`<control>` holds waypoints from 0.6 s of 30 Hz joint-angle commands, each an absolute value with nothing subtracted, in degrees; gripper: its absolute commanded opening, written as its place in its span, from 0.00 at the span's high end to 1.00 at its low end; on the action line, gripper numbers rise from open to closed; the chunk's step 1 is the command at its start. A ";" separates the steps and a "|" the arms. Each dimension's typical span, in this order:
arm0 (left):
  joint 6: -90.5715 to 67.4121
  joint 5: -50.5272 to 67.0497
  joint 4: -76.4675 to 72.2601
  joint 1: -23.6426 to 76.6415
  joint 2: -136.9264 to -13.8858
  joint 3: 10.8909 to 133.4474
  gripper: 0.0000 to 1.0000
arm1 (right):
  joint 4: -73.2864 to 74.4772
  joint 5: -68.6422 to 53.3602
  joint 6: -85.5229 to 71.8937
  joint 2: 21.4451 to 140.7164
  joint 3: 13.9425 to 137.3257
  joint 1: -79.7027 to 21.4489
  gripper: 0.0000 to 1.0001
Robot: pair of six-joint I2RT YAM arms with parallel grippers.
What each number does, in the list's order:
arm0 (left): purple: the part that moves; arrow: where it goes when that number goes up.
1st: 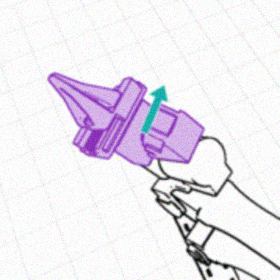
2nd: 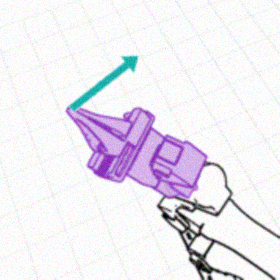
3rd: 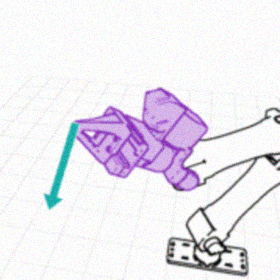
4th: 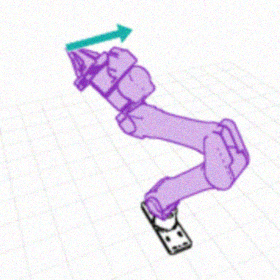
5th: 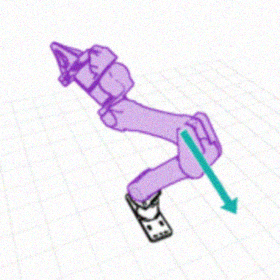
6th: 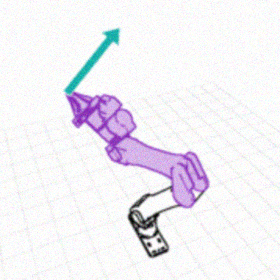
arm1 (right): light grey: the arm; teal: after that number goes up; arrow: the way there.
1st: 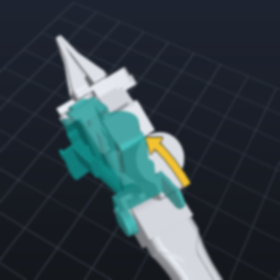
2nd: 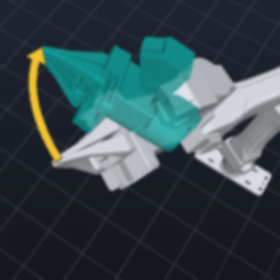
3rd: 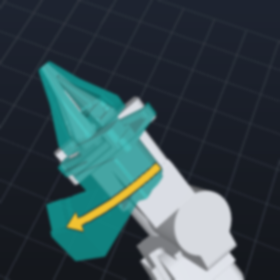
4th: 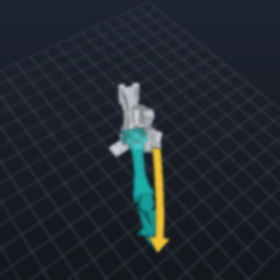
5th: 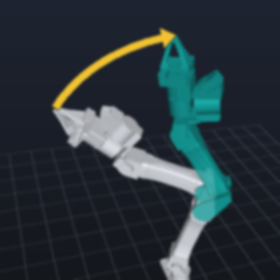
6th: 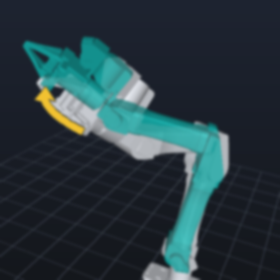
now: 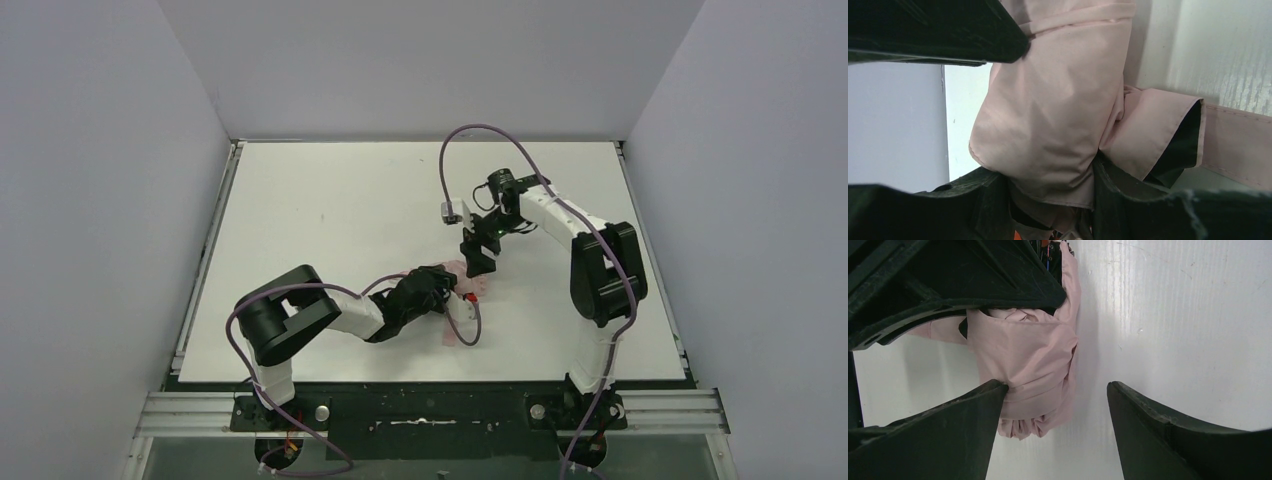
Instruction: Put away the umbrella
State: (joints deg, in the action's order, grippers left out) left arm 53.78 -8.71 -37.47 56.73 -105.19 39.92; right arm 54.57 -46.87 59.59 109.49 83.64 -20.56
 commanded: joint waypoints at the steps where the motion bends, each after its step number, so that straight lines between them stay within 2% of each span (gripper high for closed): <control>1: 54.59 -5.83 -30.93 57.75 -105.65 37.75 1.00 | 56.57 -47.59 62.30 111.87 86.47 -21.30 0.24; 12: 54.41 -6.38 -32.27 57.81 -105.92 37.56 1.00 | 55.87 -43.45 60.52 117.68 85.72 -21.93 0.27; 18: 52.39 -6.34 -32.36 57.79 -104.00 37.82 1.00 | 56.10 -41.31 58.52 119.95 86.35 -21.96 0.42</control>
State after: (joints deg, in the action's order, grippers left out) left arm 54.65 -8.71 -37.60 57.12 -105.16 39.38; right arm 59.02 -47.05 57.78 117.38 85.25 -21.85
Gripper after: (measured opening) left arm 0.413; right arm 0.625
